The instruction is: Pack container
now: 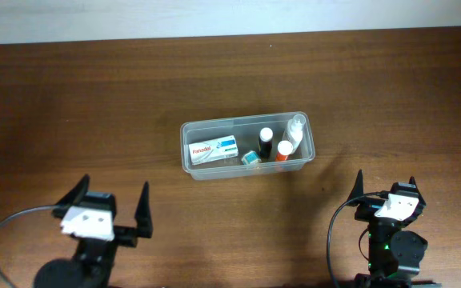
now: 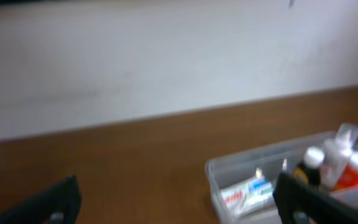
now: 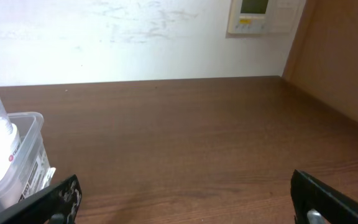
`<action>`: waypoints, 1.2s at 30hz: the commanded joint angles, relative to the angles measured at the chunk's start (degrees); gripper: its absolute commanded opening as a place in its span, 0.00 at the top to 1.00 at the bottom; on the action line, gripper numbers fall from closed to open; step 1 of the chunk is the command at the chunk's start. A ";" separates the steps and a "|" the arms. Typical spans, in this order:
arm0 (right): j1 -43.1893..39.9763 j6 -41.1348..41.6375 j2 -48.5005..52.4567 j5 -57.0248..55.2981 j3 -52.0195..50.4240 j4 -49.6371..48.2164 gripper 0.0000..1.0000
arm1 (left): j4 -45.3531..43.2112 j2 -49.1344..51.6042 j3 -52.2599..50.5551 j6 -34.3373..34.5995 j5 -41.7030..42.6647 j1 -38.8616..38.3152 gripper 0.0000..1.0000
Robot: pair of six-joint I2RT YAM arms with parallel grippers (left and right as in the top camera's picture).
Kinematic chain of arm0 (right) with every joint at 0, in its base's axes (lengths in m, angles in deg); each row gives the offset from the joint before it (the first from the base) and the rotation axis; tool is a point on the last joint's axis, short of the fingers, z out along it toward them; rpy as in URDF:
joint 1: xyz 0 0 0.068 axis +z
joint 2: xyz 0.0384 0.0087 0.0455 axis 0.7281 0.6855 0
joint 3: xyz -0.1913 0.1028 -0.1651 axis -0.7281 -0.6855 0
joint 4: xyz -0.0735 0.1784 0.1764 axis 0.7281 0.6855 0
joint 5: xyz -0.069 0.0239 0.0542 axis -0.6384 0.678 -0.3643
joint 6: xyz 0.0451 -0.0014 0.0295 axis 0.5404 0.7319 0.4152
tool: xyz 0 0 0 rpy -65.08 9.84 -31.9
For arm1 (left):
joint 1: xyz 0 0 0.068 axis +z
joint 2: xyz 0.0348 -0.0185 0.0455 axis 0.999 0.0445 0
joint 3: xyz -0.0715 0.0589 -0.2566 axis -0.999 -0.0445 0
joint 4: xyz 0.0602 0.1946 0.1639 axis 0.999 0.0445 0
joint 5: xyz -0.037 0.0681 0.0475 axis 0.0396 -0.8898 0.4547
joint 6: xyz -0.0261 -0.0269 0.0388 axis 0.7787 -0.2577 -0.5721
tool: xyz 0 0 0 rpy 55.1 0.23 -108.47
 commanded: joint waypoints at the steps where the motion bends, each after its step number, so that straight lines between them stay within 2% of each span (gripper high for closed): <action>1: -0.39 0.04 -0.48 -0.92 -0.26 0.33 0.02 | -2.73 -0.90 -4.81 0.20 0.63 0.37 0.01; 11: -0.39 0.04 -0.48 -0.92 -0.26 0.33 0.02 | -11.65 -1.31 -17.05 0.22 4.04 6.03 0.01; 17: -0.39 0.07 -0.48 -0.92 -0.26 0.33 0.02 | -17.27 -3.98 -23.82 0.20 4.79 6.69 0.01; 36: -0.39 0.07 -0.48 -0.92 -0.26 0.33 0.02 | -18.43 -15.76 -35.58 0.20 6.29 10.93 0.01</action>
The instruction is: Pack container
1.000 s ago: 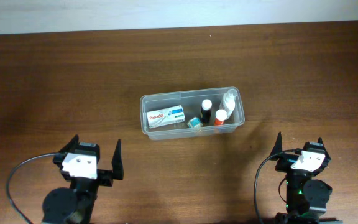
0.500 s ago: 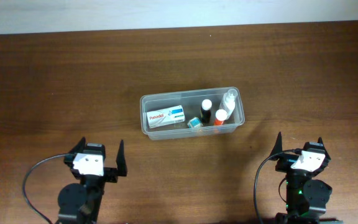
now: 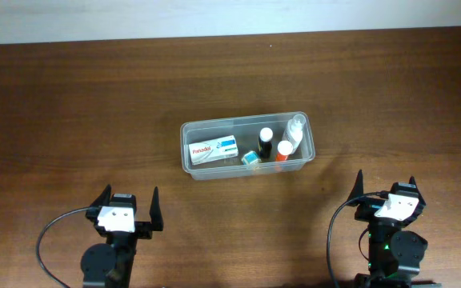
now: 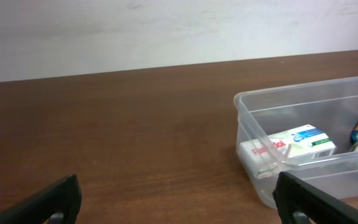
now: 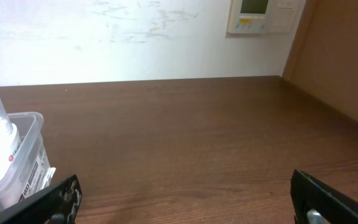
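Observation:
A clear plastic container point(image 3: 306, 132) stands mid-table. Inside lie a white Panadol box point(image 3: 214, 149), a small teal item point(image 3: 250, 158), a dark bottle with a white cap point(image 3: 266, 141), an orange-capped bottle point(image 3: 283, 151) and a clear spray bottle point(image 3: 295, 128). My left gripper point(image 3: 127, 203) rests open near the front edge, left of the container point(image 4: 247, 109), nothing between its fingers. My right gripper point(image 3: 383, 185) rests open at the front right, also holding nothing. The spray bottle shows at the left of the right wrist view.
The wooden table point(image 3: 70, 112) runs back to a white wall point(image 5: 135, 37). A wall thermostat point(image 5: 257, 15) and a brown panel point(image 5: 344, 56) show in the right wrist view.
My left arm has shifted right and drawn in to a compact pose; its camera now faces the container's left end. The right arm and the container's contents have not moved.

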`<action>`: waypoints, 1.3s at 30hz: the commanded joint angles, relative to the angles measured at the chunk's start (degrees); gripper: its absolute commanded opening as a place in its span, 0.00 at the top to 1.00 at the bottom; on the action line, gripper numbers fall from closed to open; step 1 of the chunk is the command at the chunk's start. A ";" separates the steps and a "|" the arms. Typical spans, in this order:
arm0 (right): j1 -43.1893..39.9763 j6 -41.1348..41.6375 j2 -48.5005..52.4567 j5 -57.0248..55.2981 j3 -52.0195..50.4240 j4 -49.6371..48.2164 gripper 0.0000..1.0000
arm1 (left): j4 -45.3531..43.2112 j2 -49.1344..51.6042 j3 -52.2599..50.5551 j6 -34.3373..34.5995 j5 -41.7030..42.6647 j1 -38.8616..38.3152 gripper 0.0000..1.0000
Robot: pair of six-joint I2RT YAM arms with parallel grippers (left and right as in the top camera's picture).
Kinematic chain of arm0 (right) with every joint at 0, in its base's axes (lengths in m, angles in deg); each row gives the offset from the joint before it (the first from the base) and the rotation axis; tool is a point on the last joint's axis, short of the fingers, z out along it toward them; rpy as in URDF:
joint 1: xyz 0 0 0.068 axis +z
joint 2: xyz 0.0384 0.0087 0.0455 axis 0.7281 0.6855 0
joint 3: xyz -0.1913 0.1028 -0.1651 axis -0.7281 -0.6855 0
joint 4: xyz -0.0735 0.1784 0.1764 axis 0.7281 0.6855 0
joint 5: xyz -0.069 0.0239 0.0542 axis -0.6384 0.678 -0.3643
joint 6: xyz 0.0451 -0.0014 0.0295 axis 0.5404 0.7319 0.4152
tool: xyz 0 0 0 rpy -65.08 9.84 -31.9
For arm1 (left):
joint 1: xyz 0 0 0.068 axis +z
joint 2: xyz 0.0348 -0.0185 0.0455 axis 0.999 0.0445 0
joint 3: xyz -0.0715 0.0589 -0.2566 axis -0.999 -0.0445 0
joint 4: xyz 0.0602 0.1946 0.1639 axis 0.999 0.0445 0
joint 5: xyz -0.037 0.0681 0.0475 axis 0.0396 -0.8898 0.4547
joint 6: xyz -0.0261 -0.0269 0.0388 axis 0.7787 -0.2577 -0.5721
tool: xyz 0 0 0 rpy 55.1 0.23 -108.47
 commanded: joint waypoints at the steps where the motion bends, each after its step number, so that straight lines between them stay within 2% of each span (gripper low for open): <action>1: -0.39 0.00 -0.48 -0.92 -0.26 0.33 0.02 | -0.33 -2.32 -1.49 0.15 0.92 1.36 0.01; 13: -0.39 0.02 -0.48 -0.90 -0.26 0.33 0.02 | -0.42 -2.49 -1.49 -0.66 0.22 6.75 0.01; 39: -0.39 0.02 -0.48 -0.92 -0.26 0.33 0.02 | -0.44 -2.45 -1.49 -1.18 -0.59 6.78 0.01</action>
